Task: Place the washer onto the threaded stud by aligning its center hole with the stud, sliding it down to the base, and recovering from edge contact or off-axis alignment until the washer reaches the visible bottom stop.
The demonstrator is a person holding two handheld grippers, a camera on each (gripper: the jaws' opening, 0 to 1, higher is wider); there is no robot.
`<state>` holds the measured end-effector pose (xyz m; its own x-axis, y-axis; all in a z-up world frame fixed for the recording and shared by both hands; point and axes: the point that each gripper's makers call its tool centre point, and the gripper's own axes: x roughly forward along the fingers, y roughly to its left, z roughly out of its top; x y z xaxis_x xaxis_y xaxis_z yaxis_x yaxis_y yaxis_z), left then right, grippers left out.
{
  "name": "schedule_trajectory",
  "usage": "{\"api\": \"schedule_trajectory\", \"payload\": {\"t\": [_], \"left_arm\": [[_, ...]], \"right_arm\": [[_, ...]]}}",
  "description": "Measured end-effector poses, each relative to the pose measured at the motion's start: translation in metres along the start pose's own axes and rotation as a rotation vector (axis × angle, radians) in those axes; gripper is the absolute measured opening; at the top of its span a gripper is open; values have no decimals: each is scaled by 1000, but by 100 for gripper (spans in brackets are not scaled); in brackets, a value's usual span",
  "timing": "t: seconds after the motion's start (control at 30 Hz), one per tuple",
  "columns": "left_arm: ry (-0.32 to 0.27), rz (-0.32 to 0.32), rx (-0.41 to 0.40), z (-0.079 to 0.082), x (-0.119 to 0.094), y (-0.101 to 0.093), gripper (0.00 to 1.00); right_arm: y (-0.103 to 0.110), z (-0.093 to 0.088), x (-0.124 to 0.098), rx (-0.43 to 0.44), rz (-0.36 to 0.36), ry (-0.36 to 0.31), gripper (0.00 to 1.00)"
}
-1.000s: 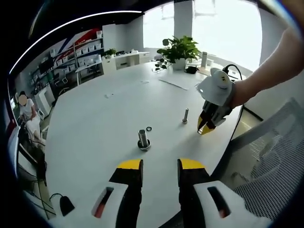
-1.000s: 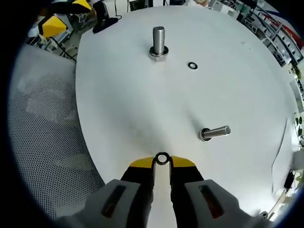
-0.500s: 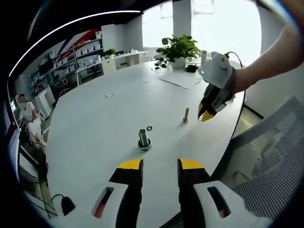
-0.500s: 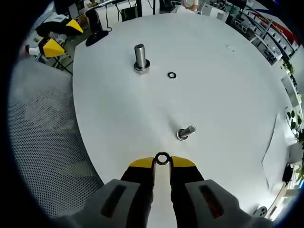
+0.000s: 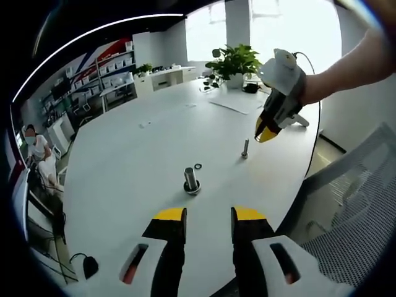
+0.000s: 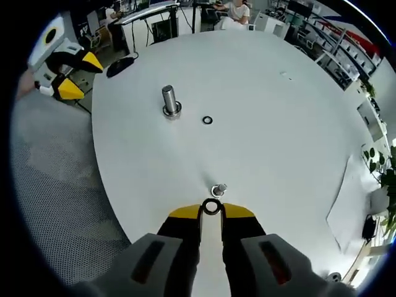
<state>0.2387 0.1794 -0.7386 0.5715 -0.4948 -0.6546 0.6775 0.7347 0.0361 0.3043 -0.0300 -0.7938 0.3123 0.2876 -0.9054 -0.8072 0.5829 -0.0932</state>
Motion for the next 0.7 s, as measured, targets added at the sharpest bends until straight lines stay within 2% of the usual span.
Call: {"api": "schedule_trajectory", "payload": {"t": [0.2,0.7], "left_arm": [[-1,0,2,0,0,1,27],[3,-2,6,-1,0,0,27]], "right_arm": [[-4,10,1,-18,-16,-15,13],[-10,8,17,-58,-6,30,13]]}}
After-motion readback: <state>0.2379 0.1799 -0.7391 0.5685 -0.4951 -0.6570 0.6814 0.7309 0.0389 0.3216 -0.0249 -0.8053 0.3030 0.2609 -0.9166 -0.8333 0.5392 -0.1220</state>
